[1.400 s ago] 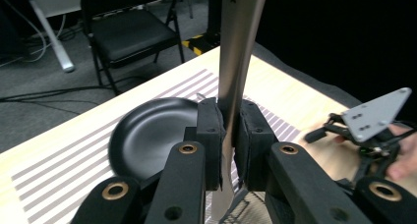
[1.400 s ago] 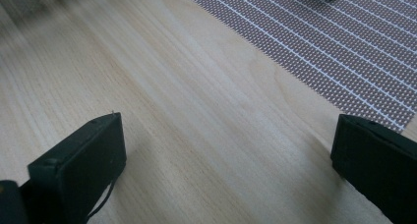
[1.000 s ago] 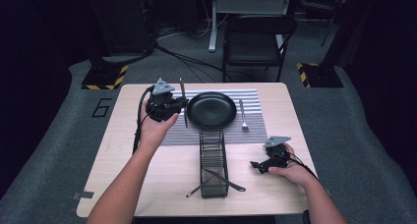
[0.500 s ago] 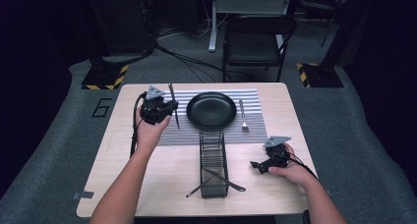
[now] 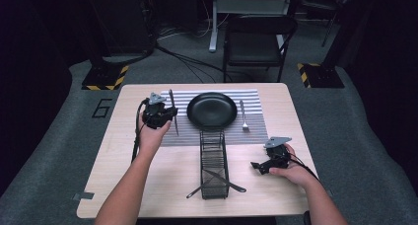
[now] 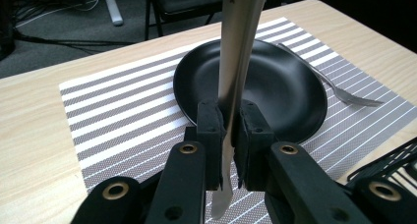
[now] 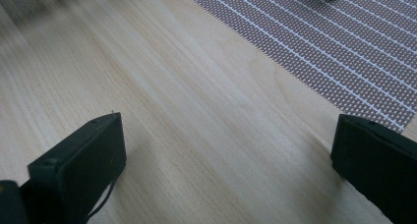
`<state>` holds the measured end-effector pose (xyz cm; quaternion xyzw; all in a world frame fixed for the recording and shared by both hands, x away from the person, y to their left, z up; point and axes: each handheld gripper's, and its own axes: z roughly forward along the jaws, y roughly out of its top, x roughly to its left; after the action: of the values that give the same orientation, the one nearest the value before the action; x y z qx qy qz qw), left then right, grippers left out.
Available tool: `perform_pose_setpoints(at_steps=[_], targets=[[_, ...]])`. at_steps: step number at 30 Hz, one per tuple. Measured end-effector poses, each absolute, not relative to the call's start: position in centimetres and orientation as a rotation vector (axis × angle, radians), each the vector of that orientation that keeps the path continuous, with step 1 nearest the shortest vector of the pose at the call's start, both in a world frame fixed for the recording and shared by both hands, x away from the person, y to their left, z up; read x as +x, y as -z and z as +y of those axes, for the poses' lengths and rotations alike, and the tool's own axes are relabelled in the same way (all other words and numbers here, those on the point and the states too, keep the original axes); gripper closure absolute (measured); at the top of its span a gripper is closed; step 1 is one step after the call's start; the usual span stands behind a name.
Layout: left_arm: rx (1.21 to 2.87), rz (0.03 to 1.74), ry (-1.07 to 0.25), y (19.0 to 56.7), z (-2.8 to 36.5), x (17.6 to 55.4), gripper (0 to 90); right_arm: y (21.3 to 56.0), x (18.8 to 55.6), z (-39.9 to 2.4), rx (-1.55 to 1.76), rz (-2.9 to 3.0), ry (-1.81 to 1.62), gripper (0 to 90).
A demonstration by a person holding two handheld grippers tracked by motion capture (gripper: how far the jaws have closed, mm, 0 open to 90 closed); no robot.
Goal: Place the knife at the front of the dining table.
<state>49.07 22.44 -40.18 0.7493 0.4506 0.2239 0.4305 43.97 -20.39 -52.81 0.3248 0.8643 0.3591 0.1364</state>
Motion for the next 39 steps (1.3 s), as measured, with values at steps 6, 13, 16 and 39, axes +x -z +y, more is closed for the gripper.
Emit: perform_pose_setpoints(at_steps=[6, 13, 16, 39], targets=[[1.885, 1.140, -0.548, 40.9, 22.5, 49.4, 82.2, 52.8, 43.9, -20.4, 0.945, 2.502, -1.040, 0.0], [1.866, 1.148, -0.532, 41.4, 22.8, 50.0, 82.1, 52.8, 44.0, -20.4, 0.941, 2.502, -1.039, 0.0], [1.856, 1.163, -0.530, 41.5, 22.7, 50.4, 82.1, 52.8, 44.0, -20.4, 0.940, 2.502, -1.039, 0.0], [1.777, 1.295, -0.436, 43.1, 22.2, 55.4, 82.2, 52.8, 44.0, -20.4, 0.939, 2.503, -1.040, 0.0]])
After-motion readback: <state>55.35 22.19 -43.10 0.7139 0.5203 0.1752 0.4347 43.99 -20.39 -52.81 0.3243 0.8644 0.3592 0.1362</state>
